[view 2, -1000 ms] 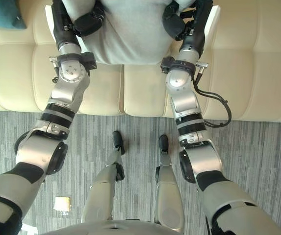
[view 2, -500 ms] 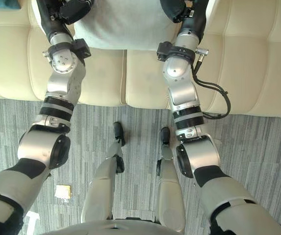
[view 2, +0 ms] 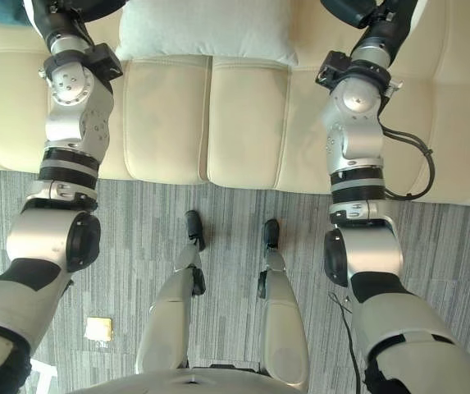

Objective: Pick up cushions and gather them together orderly.

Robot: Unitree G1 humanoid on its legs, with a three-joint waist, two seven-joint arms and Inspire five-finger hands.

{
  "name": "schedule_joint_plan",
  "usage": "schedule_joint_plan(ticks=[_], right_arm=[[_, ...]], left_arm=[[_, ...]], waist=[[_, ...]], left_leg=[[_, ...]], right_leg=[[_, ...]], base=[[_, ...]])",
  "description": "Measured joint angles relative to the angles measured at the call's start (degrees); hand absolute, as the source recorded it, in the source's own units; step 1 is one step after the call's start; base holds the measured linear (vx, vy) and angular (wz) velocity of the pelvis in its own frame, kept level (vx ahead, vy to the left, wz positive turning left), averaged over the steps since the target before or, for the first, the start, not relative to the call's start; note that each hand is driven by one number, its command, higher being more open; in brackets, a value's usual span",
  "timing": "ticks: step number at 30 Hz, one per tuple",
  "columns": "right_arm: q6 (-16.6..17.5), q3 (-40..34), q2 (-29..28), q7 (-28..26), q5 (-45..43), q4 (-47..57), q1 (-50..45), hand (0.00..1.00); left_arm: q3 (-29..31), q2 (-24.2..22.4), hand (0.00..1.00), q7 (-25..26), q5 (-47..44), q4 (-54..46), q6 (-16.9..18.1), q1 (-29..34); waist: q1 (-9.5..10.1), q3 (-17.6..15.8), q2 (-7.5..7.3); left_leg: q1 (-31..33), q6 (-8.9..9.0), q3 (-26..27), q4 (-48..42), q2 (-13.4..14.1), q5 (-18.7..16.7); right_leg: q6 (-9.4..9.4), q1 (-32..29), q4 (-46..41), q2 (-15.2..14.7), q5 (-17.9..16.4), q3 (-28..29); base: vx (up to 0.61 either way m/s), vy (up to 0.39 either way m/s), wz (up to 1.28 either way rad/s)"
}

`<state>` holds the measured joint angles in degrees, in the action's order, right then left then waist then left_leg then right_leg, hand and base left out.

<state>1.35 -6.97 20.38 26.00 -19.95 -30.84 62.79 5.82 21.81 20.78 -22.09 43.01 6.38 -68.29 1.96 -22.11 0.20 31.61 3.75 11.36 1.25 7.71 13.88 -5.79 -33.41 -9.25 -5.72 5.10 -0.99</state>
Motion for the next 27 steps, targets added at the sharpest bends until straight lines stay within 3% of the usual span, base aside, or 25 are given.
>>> schedule_joint_plan(ticks=[4, 8, 11, 12, 13, 16, 19, 20, 21, 24, 27], right_arm=[[0.38, -1.02, 0.68, -1.4, -1.6, 1.09, -4.65, 1.0], [1.88, -1.51, 0.32, -3.93, -1.12, 11.68, -21.57, 1.0], [1.96, -5.55, -5.5, -6.57, 3.17, 15.79, -40.47, 1.0], [1.97, -5.61, -5.73, -6.62, 3.2, 15.84, -40.92, 1.0], [1.99, -5.86, -9.98, -7.93, 5.36, 16.63, -48.31, 1.0], [1.89, -5.8, -15.65, -10.67, 9.55, 16.53, -59.39, 1.0], [1.89, -5.33, -18.38, -11.92, 11.18, 15.57, -66.1, 1.0], [1.89, -5.09, -19.53, -12.78, 12.79, 12.81, -69.87, 1.0], [1.91, -5.08, -19.89, -13.09, 13.7, 10.57, -71.23, 1.0], [1.92, -5.15, -20.17, -14.37, 15.41, 0.95, -73.04, 1.0], [1.72, -5.33, -20.4, -15.0, 16.35, -5.82, -73.0, 1.0]], left_arm=[[3.2, 0.52, 1.0, -1.59, -3.42, -2.45, 0.46, 8.16], [6.13, -0.11, 1.0, -2.83, -4.28, -9.53, 1.11, 24.87], [8.49, -8.0, 1.0, -3.46, -2.0, -13.08, 1.18, 43.11], [8.49, -8.24, 1.0, -3.47, -1.96, -13.11, 1.19, 43.53], [8.36, -12.52, 1.0, -4.13, -0.12, -13.16, 0.9, 51.59], [6.37, -18.9, 1.0, -7.32, 2.71, -11.37, -0.01, 62.35], [4.19, -20.78, 1.0, -10.09, 3.27, -8.49, -0.71, 67.91], [3.99, -21.97, 1.0, -11.93, 4.3, -5.95, -0.72, 71.44], [3.99, -22.3, 1.0, -12.78, 4.68, -4.64, -0.71, 72.78], [4.13, -22.4, 1.0, -13.87, 7.0, 0.36, -0.71, 74.84], [4.24, -22.4, 1.0, -13.87, 9.93, 4.36, -0.74, 74.85]], waist=[[-0.08, 0.0, 0.01], [0.21, 0.07, 0.02], [0.96, 0.36, 0.06], [0.98, 0.37, 0.06], [1.01, 0.96, 0.08], [1.18, 2.36, 0.16], [1.16, 5.36, 0.14], [1.15, 9.02, 0.12], [1.13, 10.39, 0.13], [1.13, 14.33, 0.18], [1.13, 15.97, 0.41]], left_leg=[[-2.49, 0.18, -0.06, 1.3, 0.1, 0.32], [-5.07, 0.24, -0.36, 2.39, 0.32, 0.27], [-8.57, 0.69, -1.1, 3.24, 0.32, -0.13], [-8.65, 0.71, -1.1, 3.26, 0.32, -0.15], [-10.16, 0.85, -1.1, 3.56, 0.32, -0.66], [-13.02, 0.96, -1.06, 3.58, 0.38, -1.42], [-15.14, 1.28, -0.95, 3.58, 0.41, -2.42], [-16.54, 1.32, -0.97, 3.6, 0.43, -2.81], [-17.93, 1.37, -0.96, 3.59, 0.46, -3.22], [-21.58, 1.75, -0.97, 3.61, 0.53, -4.42], [-23.63, 1.98, -0.96, 3.62, 0.53, -5.16]], right_leg=[[0.49, 2.01, 0.05, 0.24, -0.38, -0.28], [0.83, 4.43, 0.31, 0.57, -1.15, -0.91], [1.06, 8.0, 0.27, 0.59, -2.72, -1.97], [1.08, 8.08, 0.27, 0.59, -2.75, -1.97], [1.35, 9.42, 0.2, 0.65, -3.45, -2.12], [1.49, 12.28, 0.12, 0.72, -4.36, -2.33], [1.62, 14.37, 0.12, 0.79, -5.19, -2.63], [1.6, 15.94, 0.32, 0.79, -5.78, -3.03], [1.65, 17.35, 0.42, 0.79, -6.27, -3.19], [1.86, 20.83, 0.53, 0.72, -7.86, -3.8], [1.88, 23.0, 0.68, 0.63, -8.35, -4.15]], base=[[0.09, -0.009, 0.01], [0.12, -0.011, 0.04], [0.14, -0.017, 0.13], [0.1, -0.016, 0.05], [0.09, -0.017, 0.01], [0.08, -0.02, 0.01], [0.06, -0.015, 0.01], [0.08, -0.009, 0.04], [0.07, -0.006, 0.05], [0.01, 0.001, 0.02], [0.0, 0.0, 0.0]])
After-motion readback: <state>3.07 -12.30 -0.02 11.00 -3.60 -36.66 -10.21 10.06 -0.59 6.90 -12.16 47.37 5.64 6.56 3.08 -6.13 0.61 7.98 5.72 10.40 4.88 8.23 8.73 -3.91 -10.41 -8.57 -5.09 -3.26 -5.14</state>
